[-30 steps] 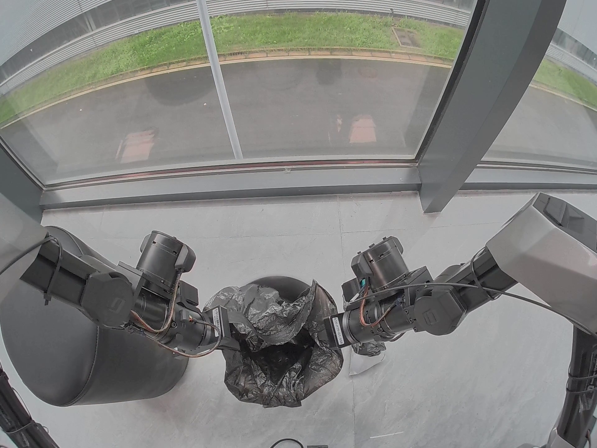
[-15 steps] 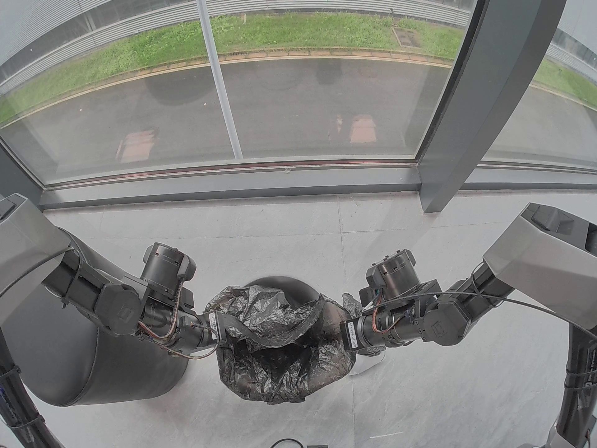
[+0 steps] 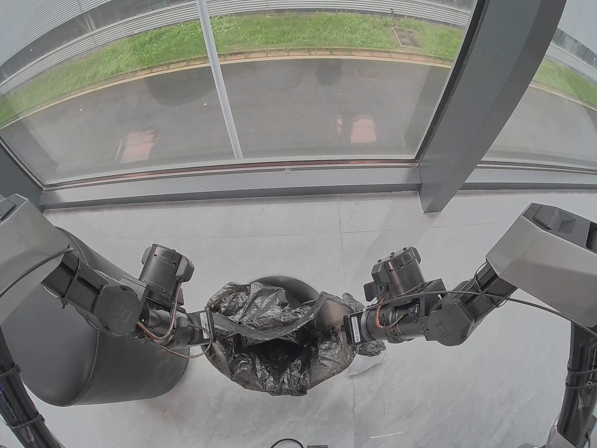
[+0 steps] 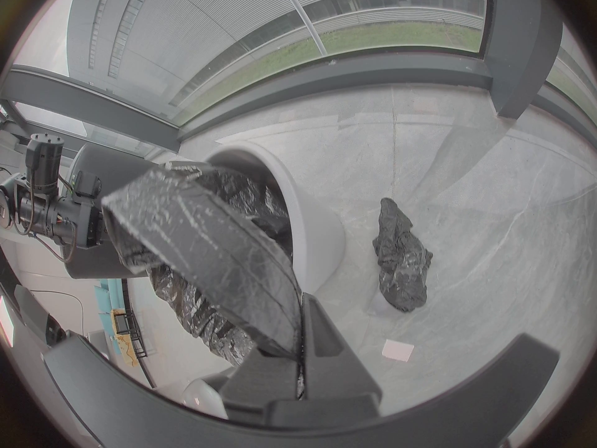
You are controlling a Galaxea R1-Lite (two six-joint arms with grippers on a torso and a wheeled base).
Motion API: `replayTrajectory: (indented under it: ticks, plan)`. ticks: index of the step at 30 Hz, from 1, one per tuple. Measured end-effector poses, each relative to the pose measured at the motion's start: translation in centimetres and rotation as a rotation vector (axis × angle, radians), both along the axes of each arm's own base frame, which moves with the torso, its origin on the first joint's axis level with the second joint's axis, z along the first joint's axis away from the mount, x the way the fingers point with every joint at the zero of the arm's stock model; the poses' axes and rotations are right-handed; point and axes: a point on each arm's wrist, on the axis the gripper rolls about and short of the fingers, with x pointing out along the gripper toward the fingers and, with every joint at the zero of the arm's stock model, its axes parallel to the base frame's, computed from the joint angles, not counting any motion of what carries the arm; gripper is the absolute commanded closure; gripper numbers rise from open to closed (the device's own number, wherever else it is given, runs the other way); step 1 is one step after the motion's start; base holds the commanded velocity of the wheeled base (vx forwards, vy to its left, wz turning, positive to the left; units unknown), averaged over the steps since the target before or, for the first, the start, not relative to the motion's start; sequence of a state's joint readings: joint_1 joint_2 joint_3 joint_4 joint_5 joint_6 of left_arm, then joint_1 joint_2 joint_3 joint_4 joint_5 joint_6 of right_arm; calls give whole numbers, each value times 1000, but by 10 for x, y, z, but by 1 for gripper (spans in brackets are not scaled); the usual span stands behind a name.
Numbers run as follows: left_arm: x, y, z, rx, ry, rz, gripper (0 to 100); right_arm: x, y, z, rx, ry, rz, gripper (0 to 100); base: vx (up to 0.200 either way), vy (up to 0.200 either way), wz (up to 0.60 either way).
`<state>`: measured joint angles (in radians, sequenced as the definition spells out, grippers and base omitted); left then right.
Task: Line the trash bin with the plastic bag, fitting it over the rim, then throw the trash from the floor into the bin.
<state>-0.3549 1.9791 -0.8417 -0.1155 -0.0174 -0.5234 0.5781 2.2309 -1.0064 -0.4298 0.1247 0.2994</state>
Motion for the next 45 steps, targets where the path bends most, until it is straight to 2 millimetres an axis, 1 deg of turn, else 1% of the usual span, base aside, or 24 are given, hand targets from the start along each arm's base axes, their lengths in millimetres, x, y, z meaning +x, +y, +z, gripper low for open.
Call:
replayTrajectory:
  ticks: [4,10,14,20,21,32,36,41,45]
  plan:
    - [3,1,0,31,-28,11,100,3,1,1,19,-34,-3,100,0,0,0]
    - [7,1,-1,46,-54,17,100,4,2,-4,14,-32,-5,100,0,0,0]
    - [12,-1,-5,44,-70,17,100,5,1,-6,0,-34,-18,100,0,0,0]
    - [17,3,-9,43,-71,26,100,6,0,-7,-4,-35,-25,100,0,0,0]
    - [17,3,-10,43,-70,27,100,7,0,-7,-4,-36,-25,0,0,0,0]
    - [19,4,-15,45,-55,33,100,8,0,-13,-13,-58,-8,0,0,0,0]
    - [19,5,-16,46,-53,35,100,8,0,-11,-11,-62,-8,0,0,0,0]
    - [20,5,-16,46,-53,36,100,7,-1,5,7,-97,-5,0,0,0,0]
    - [20,5,-16,46,-53,37,100,4,-1,26,12,-149,17,0,0,0,0]
